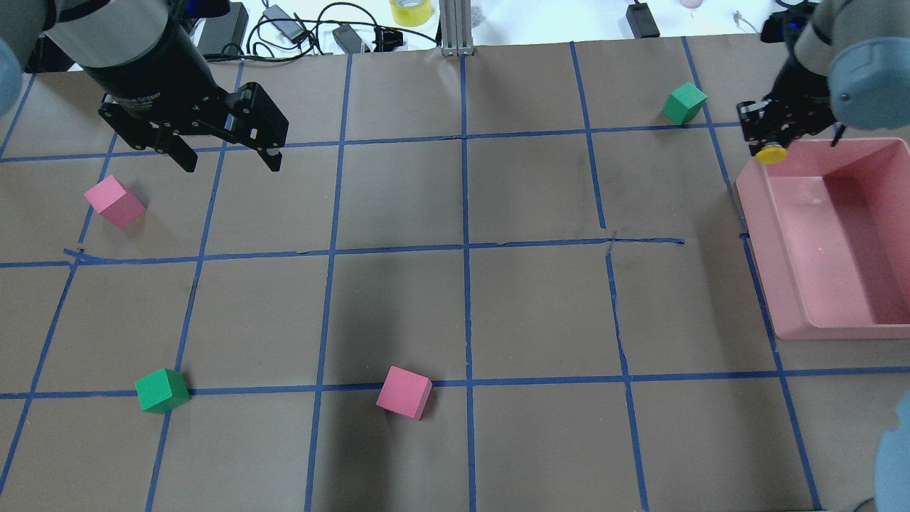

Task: Align button upright
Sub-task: 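Carry the button with the right gripper to the table center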

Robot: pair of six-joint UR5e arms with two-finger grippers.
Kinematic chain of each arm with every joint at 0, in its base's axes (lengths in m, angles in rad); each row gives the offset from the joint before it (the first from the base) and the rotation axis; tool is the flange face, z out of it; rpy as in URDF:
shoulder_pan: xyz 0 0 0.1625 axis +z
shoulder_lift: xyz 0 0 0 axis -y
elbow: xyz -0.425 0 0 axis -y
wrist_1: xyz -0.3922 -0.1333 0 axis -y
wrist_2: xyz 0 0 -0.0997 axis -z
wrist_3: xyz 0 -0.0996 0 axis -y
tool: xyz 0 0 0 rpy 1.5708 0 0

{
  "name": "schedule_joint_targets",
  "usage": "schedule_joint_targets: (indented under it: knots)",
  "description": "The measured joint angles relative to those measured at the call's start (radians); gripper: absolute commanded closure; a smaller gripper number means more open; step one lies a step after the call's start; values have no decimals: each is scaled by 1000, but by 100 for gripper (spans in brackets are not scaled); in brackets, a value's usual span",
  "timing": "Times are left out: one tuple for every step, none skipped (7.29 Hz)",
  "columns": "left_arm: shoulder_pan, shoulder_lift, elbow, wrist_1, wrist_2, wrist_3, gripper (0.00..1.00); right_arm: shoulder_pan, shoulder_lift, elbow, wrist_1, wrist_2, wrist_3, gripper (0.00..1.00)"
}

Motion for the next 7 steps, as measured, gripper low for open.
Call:
schedule_joint_targets:
  knots:
    - [1, 0, 0, 0, 0, 0, 0, 97, 34, -12, -13, 2, 60, 100]
    - [1, 0, 0, 0, 0, 0, 0, 185, 85, -45, -30, 7, 113, 100]
    - [1, 0, 0, 0, 0, 0, 0, 254, 143, -90, -39, 26, 175, 100]
    - [1, 0, 0, 0, 0, 0, 0, 307, 201, -135, -50, 59, 221, 100]
    - [1, 0, 0, 0, 0, 0, 0, 343, 247, -163, -70, 79, 245, 100]
    - [1, 0, 0, 2, 1, 0, 0, 367, 278, -176, -96, 88, 260, 100]
    - [0, -4, 0, 17, 3, 0, 0, 386, 306, -180, -132, 102, 271, 100]
